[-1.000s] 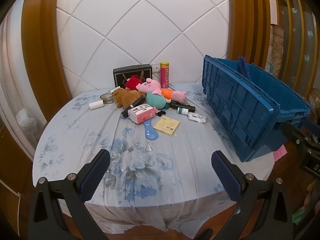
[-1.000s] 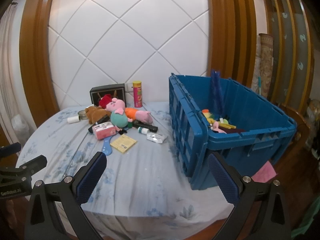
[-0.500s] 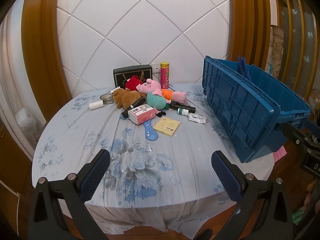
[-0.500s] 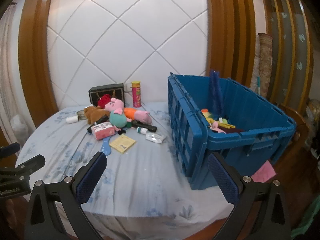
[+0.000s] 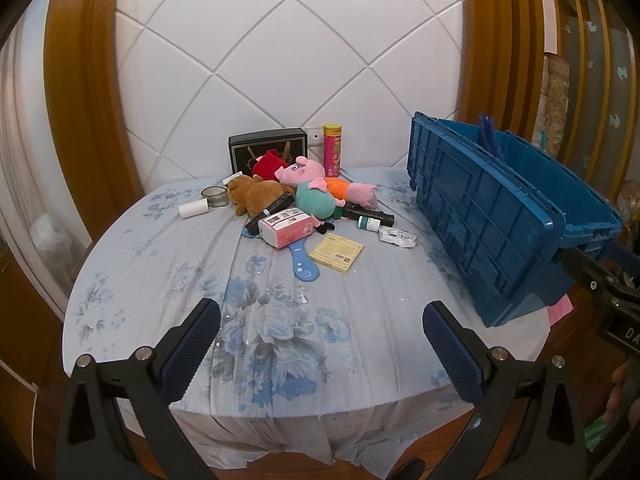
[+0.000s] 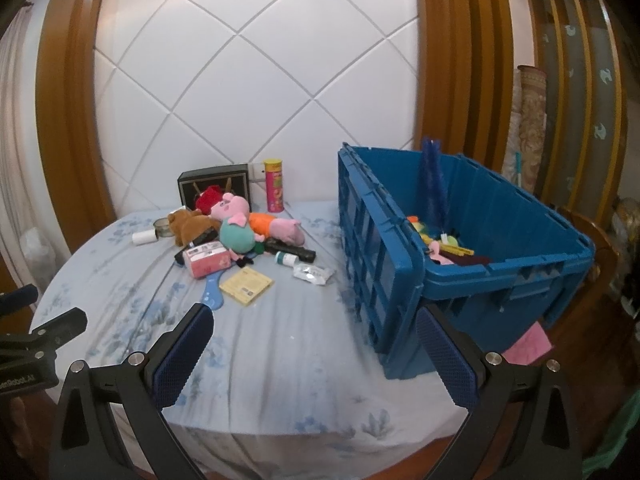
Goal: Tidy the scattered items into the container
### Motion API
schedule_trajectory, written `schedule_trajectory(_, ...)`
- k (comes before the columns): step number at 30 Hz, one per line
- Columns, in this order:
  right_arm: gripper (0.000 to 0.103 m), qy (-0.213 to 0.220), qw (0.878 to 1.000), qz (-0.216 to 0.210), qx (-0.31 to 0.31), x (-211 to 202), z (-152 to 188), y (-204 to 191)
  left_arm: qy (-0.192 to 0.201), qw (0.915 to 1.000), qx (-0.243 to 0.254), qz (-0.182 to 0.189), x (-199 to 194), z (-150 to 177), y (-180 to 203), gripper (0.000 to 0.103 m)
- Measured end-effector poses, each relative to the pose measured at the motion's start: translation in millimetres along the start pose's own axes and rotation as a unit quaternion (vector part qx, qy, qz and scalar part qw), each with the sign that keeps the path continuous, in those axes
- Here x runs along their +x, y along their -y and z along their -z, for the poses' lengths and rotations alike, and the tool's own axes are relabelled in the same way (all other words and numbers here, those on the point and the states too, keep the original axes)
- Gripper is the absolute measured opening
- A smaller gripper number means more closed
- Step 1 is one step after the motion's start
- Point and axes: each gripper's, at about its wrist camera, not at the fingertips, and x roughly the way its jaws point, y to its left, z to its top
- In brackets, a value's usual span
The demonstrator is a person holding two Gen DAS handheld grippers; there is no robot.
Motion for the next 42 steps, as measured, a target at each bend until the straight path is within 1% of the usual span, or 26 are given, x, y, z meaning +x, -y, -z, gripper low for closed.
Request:
schedule_trajectory(9, 0.103, -0.004, 1.0, 0.002, -0.003, 5.9, -0.8, -6.0, -0.003, 1.0, -0.002, 0.001, 6.1, 0.4, -7.0, 0.103)
schedule_trajectory(19, 0.103, -0.015, 1.0, -0.003, -0.009, 23.2, -3.0, -21.4, -0.007, 0.9999, -0.008, -0.001, 19.2, -0.9, -24.1, 0.103)
schedule_trajectory(25, 0.103, -0.022, 1.0, -0.014, -0.007, 38.9, -1.3, -29.9, -0.027, 0.9994, -0.018, -0.005, 44.5, 2.4, -42.1, 0.103)
schedule_trajectory(28, 0.103, -0.041, 0.998, -0.05, 0.0, 61.7, 2.8, -35.2, -0.053, 0.998, -0.032, -0.015, 72.9, 7.0, -53.8, 0.103)
schedule_trajectory(30, 0.103, -0.051, 0.997, -0.063, 0.004, 77.8, 3.2, -38.1, -0.07, 0.9965, -0.04, -0.021, 91.4, 9.7, -60.8, 0.103)
schedule_trajectory(33, 0.103, -0.061, 0.994, -0.09, 0.002, 121.8, -3.8, -44.2, -0.092, 0.9937, -0.052, -0.037, 126.0, 9.3, -71.1, 0.103)
schedule_trajectory(38, 0.103, -0.076, 0.988, -0.134, -0.001, 195.4, -15.7, -54.4, -0.125, 0.9885, -0.06, -0.06, 192.5, -6.4, -85.7, 0.103)
schedule_trajectory(40, 0.103, -0.097, 0.981, -0.165, 0.003, 234.8, -24.0, -60.2, -0.139, 0.9858, -0.063, -0.069, 220.4, -15.8, -91.8, 0.103)
schedule_trajectory(42, 0.103, -0.117, 0.977, -0.177, 0.003, 267.5, -30.3, -64.1, -0.15, 0.9832, -0.07, -0.077, 244.9, -24.0, -97.5, 0.103)
